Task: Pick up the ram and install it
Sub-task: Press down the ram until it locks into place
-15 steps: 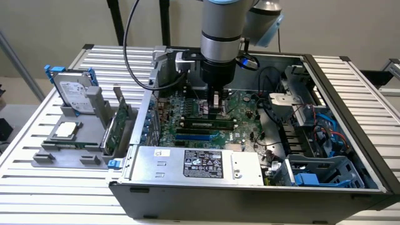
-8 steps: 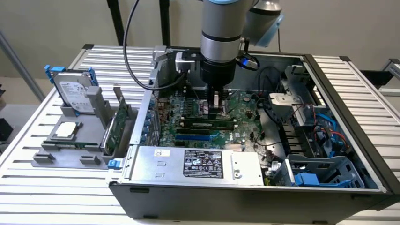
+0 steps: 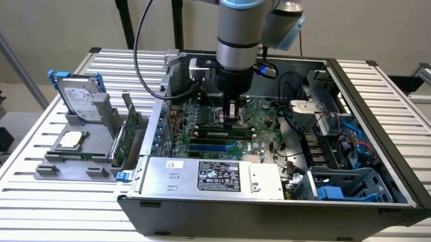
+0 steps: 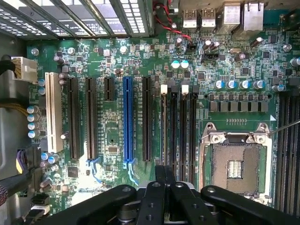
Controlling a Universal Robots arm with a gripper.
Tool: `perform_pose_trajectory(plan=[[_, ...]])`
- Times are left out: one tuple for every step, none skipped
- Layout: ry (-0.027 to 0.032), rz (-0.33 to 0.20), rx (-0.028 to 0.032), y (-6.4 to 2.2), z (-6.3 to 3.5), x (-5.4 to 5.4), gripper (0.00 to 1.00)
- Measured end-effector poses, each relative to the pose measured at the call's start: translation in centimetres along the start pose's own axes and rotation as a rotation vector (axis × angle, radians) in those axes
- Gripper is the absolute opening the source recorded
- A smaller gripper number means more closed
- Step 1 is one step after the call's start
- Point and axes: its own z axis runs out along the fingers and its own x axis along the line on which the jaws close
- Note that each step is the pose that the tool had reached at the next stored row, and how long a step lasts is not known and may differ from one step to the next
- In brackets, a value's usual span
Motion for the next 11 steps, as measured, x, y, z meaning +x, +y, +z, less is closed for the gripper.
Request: perform_pose_trajectory(plan=[[0.0001,0.0,-0.0019,-0.07,0.09,0.0,0.0],[0.0002,0.0,-0.0031,-0.12,0.16,-0.1,0.0],[0.0002,0.0,-0.004,-0.17,0.23,-0.1,0.0],[0.0002,0.0,-0.0047,-0.18,0.34,-0.1,0.0],[0.0002,0.0,-0.0055,-0.18,0.45,-0.1,0.0],[0.0002,0.0,-0.0067,-0.19,0.58,-0.2,0.0],[0.0002,0.0,-0.0078,-0.2,0.72,-0.2,0.0],[0.001,-0.001,-0.0092,-0.21,0.86,-0.2,0.0],[0.002,-0.001,-0.0105,-0.21,0.99,-0.2,0.0],[0.0014,-0.001,-0.0114,-0.22,1.16,-0.2,0.0],[0.0021,-0.001,-0.012,-0.22,1.33,-0.2,0.0]])
